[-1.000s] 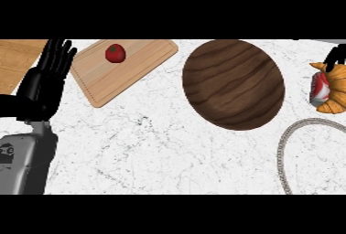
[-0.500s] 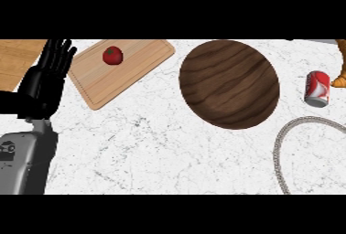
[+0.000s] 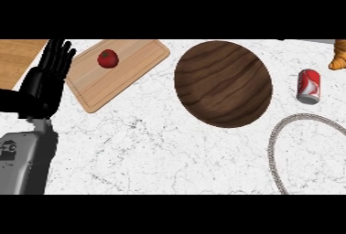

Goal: Pick the croissant from the placemat and place it in the bowl

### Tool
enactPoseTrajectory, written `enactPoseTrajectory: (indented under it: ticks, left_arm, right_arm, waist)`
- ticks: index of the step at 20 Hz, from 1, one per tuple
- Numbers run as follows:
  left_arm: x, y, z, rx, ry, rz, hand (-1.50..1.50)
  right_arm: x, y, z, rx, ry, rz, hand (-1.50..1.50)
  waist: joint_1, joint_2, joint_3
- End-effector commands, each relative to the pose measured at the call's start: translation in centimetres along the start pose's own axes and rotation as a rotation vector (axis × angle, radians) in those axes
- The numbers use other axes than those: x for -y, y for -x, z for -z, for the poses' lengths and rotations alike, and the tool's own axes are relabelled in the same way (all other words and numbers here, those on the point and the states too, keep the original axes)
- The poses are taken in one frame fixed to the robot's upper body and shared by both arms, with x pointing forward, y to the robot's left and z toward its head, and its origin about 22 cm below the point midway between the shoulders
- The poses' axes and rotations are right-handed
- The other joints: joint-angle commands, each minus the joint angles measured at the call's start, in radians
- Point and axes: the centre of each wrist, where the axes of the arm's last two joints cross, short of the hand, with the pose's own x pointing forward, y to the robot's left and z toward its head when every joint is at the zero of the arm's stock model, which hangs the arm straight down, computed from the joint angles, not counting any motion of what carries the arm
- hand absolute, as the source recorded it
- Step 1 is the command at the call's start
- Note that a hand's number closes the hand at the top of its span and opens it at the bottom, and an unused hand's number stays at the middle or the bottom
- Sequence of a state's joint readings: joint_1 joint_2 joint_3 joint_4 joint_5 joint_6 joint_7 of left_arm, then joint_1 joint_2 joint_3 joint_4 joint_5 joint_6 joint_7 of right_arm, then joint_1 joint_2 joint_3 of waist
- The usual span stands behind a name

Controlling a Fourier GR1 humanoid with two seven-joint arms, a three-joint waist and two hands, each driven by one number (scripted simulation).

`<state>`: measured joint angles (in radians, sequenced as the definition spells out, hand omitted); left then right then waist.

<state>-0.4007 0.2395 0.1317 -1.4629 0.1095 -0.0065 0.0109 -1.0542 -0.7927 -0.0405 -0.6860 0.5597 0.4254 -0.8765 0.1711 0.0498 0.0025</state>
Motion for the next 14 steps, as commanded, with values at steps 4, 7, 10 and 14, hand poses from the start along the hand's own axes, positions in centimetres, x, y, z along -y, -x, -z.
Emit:
enactPoseTrajectory:
  ticks: [4, 7, 10, 14]
  left_arm:
    - [-0.6, 0.0, 0.1, -0.002, -0.021, 0.019, 0.00]
    - [-1.3, 0.9, -0.5, -0.031, -0.031, 0.018, 0.00]
    - [-1.7, 1.2, -0.8, -0.016, -0.056, 0.028, 0.00]
    - [-2.9, 0.6, -1.0, -0.017, -0.064, 0.026, 0.00]
  right_arm:
    - [1.2, -1.7, 4.6, 0.197, -0.168, 0.240, 1.50]
    - [-1.0, -2.8, 8.0, 0.239, -0.255, 0.254, 1.50]
    - [-2.1, -3.1, 9.1, 0.256, -0.310, 0.256, 1.50]
    - [-4.4, -3.8, 11.3, 0.263, -0.384, 0.264, 1.50]
  waist:
    - [-0.012, -0.008, -0.003]
    - [-0.036, -0.015, -0.004]
    - [-0.055, -0.016, -0.004]
    - [-0.063, -0.021, -0.003]
